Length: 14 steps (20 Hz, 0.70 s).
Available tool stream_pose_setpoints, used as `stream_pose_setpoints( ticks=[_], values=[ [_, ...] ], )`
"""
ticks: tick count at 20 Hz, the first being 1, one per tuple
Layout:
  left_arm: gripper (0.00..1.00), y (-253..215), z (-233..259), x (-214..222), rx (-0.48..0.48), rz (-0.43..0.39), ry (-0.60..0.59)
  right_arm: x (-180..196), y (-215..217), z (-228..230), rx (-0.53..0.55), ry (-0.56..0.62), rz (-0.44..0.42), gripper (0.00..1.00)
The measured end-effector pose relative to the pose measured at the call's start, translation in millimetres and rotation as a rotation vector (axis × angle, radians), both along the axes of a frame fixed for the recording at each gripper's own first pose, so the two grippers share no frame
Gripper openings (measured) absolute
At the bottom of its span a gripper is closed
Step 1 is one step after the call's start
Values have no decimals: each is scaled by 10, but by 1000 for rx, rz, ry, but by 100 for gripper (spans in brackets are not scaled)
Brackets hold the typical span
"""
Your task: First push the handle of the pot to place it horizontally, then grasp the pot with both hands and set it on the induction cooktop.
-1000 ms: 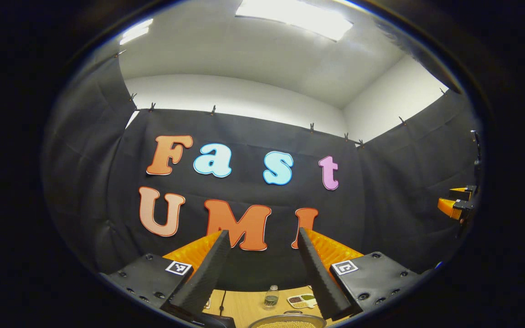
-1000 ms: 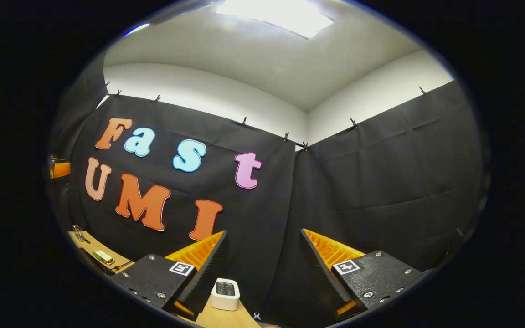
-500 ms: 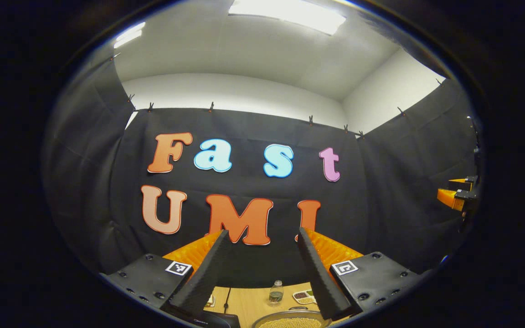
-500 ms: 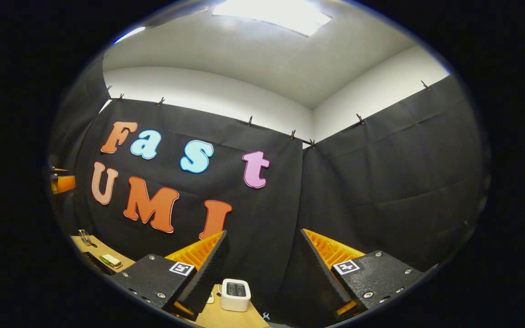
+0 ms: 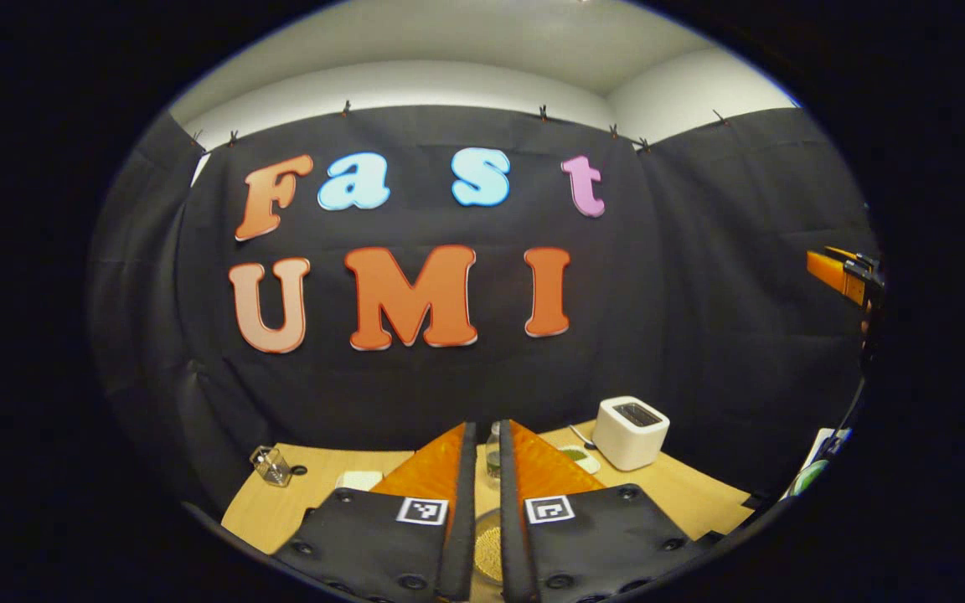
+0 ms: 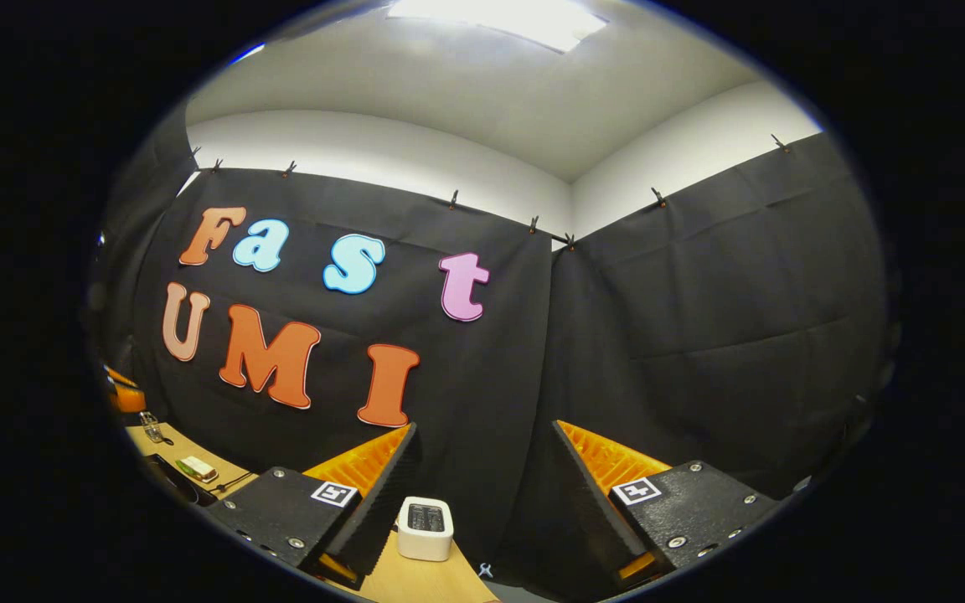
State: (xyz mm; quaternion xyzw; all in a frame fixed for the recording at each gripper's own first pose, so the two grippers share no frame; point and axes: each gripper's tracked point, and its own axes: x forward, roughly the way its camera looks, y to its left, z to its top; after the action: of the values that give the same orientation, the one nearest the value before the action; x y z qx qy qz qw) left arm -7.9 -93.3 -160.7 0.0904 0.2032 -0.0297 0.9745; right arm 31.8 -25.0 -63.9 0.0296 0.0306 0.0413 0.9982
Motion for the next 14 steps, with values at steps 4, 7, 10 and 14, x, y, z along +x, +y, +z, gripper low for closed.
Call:
stream_pose_setpoints(
  ticks=[4,7,10,14],
  values=[
    [11,-224,-778,-330,-52,-18,285,37,-92,-120,-4,12,-2,95],
    [10,-128,-1167,-503,10,28,398,58,-172,-216,-12,24,-2,95],
    [10,-154,-1463,-669,8,84,525,92,-249,-304,0,34,2,95],
    [10,-200,-1829,-997,-30,156,685,108,-370,-450,6,50,8,95]
  ],
)
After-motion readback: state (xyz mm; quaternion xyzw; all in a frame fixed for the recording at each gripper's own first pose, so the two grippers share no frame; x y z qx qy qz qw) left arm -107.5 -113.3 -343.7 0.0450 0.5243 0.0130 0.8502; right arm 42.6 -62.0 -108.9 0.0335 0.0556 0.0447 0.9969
